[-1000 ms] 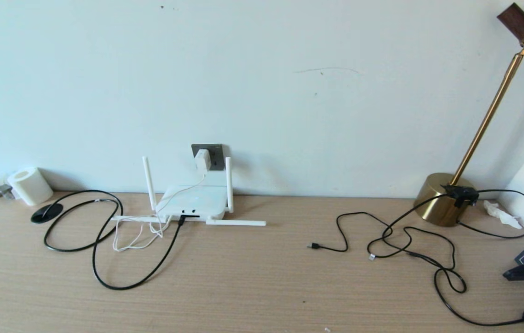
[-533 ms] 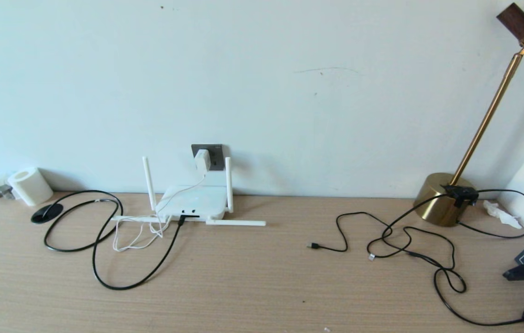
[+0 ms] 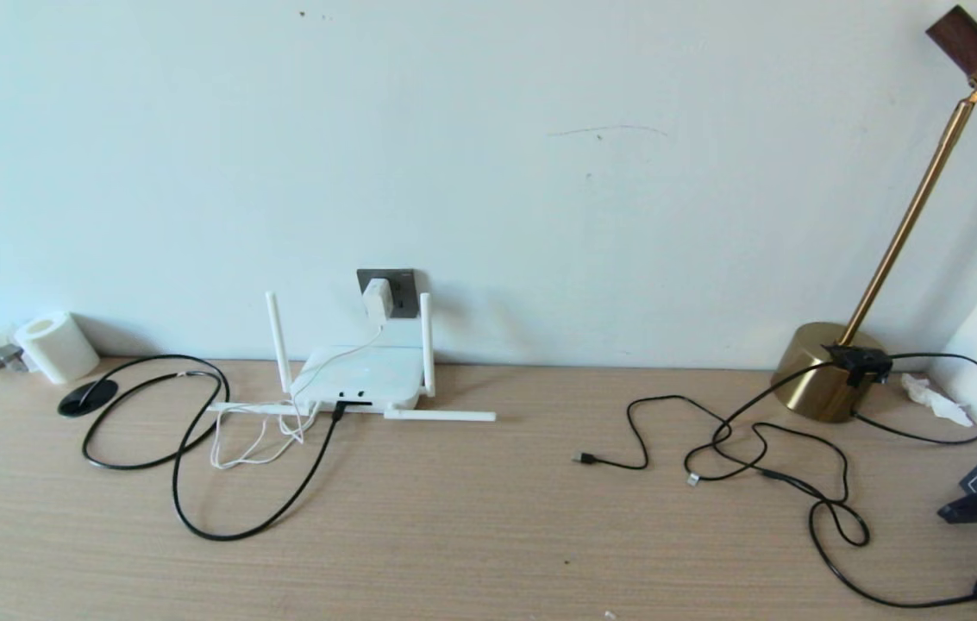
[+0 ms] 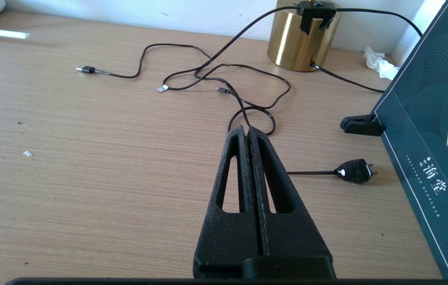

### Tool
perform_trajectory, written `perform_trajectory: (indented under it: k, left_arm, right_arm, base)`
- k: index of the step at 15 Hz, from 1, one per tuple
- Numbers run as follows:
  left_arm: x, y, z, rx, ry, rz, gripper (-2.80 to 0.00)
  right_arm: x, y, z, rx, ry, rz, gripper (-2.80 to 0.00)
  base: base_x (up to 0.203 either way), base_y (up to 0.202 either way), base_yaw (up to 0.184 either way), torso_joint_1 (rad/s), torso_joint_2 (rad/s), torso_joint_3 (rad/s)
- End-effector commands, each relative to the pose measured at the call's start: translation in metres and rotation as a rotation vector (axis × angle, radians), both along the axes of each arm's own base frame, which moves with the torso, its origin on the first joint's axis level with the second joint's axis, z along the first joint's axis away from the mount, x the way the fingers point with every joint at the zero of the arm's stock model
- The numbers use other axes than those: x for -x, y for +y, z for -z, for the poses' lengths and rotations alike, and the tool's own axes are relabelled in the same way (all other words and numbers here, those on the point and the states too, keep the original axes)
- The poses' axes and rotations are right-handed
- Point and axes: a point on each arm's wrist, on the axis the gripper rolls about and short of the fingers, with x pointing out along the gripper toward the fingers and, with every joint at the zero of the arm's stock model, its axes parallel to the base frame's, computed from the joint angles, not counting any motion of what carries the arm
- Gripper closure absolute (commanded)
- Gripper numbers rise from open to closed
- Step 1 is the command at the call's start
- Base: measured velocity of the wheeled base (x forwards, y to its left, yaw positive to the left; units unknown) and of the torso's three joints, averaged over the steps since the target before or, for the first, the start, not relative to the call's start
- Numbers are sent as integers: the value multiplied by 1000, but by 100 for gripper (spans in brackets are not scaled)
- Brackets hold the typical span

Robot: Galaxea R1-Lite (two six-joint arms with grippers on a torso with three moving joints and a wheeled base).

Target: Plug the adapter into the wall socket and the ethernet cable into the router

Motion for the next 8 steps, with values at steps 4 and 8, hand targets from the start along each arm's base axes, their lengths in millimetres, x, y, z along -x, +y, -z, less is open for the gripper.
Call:
perform_trajectory:
  k: [4,8]
  left_arm:
    - [0,0,1,1,7,0,0]
    - [-2,0,1,9,-28,1,0]
  right_arm:
    - [0,0,0,-7,-1,2,0]
    - [0,0,0,-14,-5,2,0]
  base:
    - [0,0,0,0,0,0]
    - [0,0,0,0,0,0]
